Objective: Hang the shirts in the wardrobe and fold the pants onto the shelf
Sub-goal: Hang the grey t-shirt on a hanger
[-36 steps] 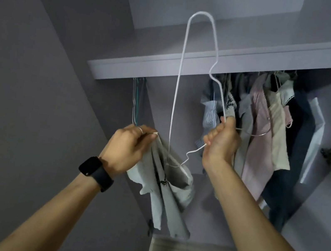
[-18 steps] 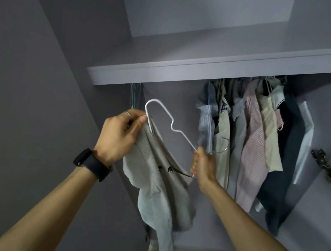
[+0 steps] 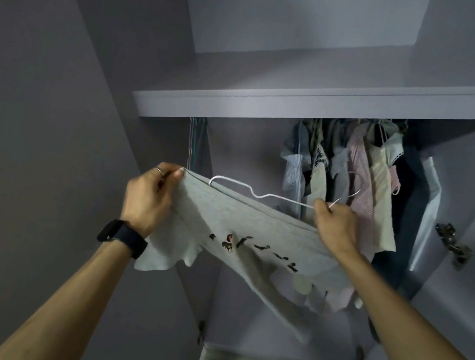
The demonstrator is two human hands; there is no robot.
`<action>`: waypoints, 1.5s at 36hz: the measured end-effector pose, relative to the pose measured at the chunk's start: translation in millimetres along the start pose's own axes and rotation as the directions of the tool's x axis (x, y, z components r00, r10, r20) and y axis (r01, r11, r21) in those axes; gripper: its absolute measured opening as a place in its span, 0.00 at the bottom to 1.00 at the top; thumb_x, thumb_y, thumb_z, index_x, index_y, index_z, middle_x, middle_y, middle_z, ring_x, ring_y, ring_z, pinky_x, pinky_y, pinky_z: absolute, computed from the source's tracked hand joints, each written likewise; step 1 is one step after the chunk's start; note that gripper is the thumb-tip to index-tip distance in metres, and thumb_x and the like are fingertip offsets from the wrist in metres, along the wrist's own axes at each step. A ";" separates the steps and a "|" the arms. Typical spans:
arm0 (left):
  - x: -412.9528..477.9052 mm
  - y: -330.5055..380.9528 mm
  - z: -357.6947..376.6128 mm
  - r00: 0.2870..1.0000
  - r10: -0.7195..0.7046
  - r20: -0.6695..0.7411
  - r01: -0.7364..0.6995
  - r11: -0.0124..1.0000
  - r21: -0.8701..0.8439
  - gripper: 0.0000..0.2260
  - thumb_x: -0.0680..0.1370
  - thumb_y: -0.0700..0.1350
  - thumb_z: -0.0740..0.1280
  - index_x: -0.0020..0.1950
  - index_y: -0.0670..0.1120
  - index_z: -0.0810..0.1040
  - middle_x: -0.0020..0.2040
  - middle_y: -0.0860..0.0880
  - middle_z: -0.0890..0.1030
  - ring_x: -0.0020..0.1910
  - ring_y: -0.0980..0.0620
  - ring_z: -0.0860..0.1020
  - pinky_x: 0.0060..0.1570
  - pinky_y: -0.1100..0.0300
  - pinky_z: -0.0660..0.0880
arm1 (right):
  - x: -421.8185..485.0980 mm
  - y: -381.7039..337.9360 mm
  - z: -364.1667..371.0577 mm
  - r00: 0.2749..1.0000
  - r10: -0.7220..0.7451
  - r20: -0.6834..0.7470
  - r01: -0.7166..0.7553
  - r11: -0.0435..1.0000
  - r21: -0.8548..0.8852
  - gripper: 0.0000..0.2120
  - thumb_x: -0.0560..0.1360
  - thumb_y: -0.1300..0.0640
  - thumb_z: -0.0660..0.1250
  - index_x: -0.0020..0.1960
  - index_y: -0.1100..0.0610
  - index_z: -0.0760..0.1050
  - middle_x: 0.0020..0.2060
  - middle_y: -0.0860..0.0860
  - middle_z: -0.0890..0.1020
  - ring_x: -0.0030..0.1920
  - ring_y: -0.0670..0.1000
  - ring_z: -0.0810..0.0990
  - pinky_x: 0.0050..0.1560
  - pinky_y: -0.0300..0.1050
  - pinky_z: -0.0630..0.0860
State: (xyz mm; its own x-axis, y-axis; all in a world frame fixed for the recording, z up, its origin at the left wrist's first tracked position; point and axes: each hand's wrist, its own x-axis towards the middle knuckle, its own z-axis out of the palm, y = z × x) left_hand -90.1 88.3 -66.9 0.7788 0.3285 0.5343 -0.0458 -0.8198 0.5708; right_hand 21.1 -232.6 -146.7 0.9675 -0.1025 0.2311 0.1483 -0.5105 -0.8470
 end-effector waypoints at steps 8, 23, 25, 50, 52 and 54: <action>-5.3 11.7 10.6 0.969 0.157 0.190 -0.187 0.971 0.148 0.11 0.84 0.56 0.58 0.58 0.57 0.79 0.52 0.57 0.82 0.50 0.52 0.75 0.48 0.52 0.74 | -8.0 -29.6 -8.2 0.973 -0.167 0.162 0.188 0.974 -0.126 0.23 0.71 0.43 0.58 0.27 0.61 0.69 0.23 0.57 0.72 0.28 0.57 0.73 0.35 0.51 0.73; 2.8 22.1 22.8 0.901 0.112 0.420 -0.140 0.989 0.037 0.06 0.81 0.54 0.67 0.53 0.57 0.83 0.50 0.58 0.85 0.49 0.57 0.81 0.51 0.57 0.77 | 7.3 -121.1 -0.2 0.815 -0.328 0.479 0.521 0.776 -0.356 0.21 0.76 0.48 0.62 0.27 0.57 0.69 0.25 0.53 0.74 0.27 0.52 0.72 0.34 0.47 0.74; -1.2 20.9 22.8 0.894 0.092 0.439 -0.112 0.994 0.019 0.04 0.80 0.53 0.69 0.49 0.58 0.83 0.46 0.59 0.84 0.47 0.60 0.81 0.51 0.58 0.78 | 5.1 -121.5 5.5 0.814 -0.317 0.486 0.516 0.779 -0.356 0.22 0.77 0.49 0.61 0.28 0.58 0.69 0.25 0.53 0.74 0.28 0.53 0.73 0.37 0.50 0.78; -13.2 37.7 45.9 0.823 -0.005 0.568 0.031 0.999 -0.037 0.16 0.77 0.63 0.66 0.42 0.51 0.78 0.38 0.51 0.82 0.41 0.49 0.80 0.43 0.52 0.76 | -45.9 4.2 14.7 0.880 -0.316 0.356 0.321 0.946 0.046 0.06 0.81 0.52 0.67 0.52 0.52 0.83 0.42 0.43 0.83 0.44 0.44 0.81 0.50 0.48 0.79; -14.4 45.2 52.4 0.832 0.044 0.553 -0.058 0.998 0.008 0.20 0.80 0.65 0.60 0.41 0.50 0.74 0.36 0.50 0.80 0.38 0.47 0.80 0.40 0.52 0.75 | -53.2 4.7 22.0 0.876 -0.359 0.320 0.354 0.932 0.078 0.05 0.82 0.53 0.67 0.52 0.48 0.82 0.43 0.41 0.83 0.44 0.42 0.80 0.47 0.40 0.76; -14.5 51.1 58.4 0.834 0.097 0.544 -0.131 0.991 0.025 0.18 0.83 0.60 0.57 0.41 0.50 0.73 0.34 0.50 0.79 0.38 0.44 0.79 0.39 0.51 0.76 | -58.5 5.5 26.2 0.877 -0.386 0.286 0.372 0.922 0.103 0.05 0.81 0.54 0.67 0.53 0.45 0.80 0.44 0.41 0.82 0.45 0.42 0.81 0.46 0.35 0.75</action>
State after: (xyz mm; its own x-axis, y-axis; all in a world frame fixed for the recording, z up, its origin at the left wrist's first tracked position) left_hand -67.2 14.3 -82.0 0.9850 -0.0604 0.1617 -0.1320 -0.8672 0.4802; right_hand -29.3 -207.1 -177.4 0.8499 0.3517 0.3924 0.5179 -0.4209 -0.7447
